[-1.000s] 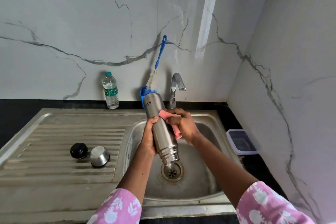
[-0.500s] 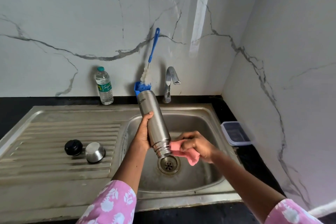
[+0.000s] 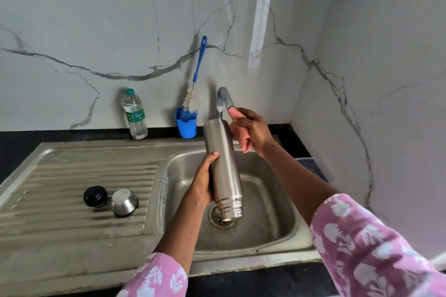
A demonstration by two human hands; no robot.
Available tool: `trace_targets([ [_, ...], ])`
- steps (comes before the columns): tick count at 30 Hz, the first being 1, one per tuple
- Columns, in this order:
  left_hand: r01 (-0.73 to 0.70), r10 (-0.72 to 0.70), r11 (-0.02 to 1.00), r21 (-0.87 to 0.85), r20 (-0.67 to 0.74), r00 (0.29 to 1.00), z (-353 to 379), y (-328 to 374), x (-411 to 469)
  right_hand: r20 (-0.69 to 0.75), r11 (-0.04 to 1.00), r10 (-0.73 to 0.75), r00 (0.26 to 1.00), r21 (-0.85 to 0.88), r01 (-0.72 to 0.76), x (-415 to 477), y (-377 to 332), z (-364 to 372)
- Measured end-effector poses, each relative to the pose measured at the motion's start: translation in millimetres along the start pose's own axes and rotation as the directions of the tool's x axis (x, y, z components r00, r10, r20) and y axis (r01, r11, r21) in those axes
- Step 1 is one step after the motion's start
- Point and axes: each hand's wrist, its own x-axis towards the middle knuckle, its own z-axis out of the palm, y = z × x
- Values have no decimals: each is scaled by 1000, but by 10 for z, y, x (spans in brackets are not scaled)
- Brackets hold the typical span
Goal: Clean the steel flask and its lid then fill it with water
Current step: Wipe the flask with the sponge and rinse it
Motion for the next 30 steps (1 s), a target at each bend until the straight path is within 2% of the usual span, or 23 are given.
trace_targets([
  [5, 24, -24, 1000, 12, 16, 1000, 10, -65, 18, 72, 992, 44, 996, -125, -35, -27, 96, 181],
  [10, 6, -6, 999, 44, -7, 1000, -42, -70, 36, 136, 992, 83, 987, -100, -70, -151, 247, 183],
  [13, -61, 61, 998, -10, 41, 997, -61, -13, 52, 193, 989, 118, 974, -108, -99, -318, 331, 228],
  [16, -58, 60, 998, -24, 69, 996, -95, 76, 76, 186, 984, 118, 975, -152, -90, -450, 405, 226],
  [22, -17, 13, 999, -33, -125, 992, -239, 170, 123, 283, 929, 131, 950, -370, -18, -718, 594, 104],
  [24, -32, 29, 999, -11, -179, 983, -278, 172, 145, 324, 912, 181, 929, -409, -35, -776, 663, 49],
  [27, -37, 40, 999, 19, -193, 980, -299, 183, 139, 385, 941, 270, 882, -300, -157, -845, 717, -55],
  [28, -36, 40, 999, 22, -196, 980, -302, 193, 133, 437, 935, 318, 841, -292, -202, -871, 677, -95],
  [30, -38, 43, 999, 29, -209, 977, -306, 222, 122, 525, 896, 410, 746, -383, -223, -881, 573, -184],
])
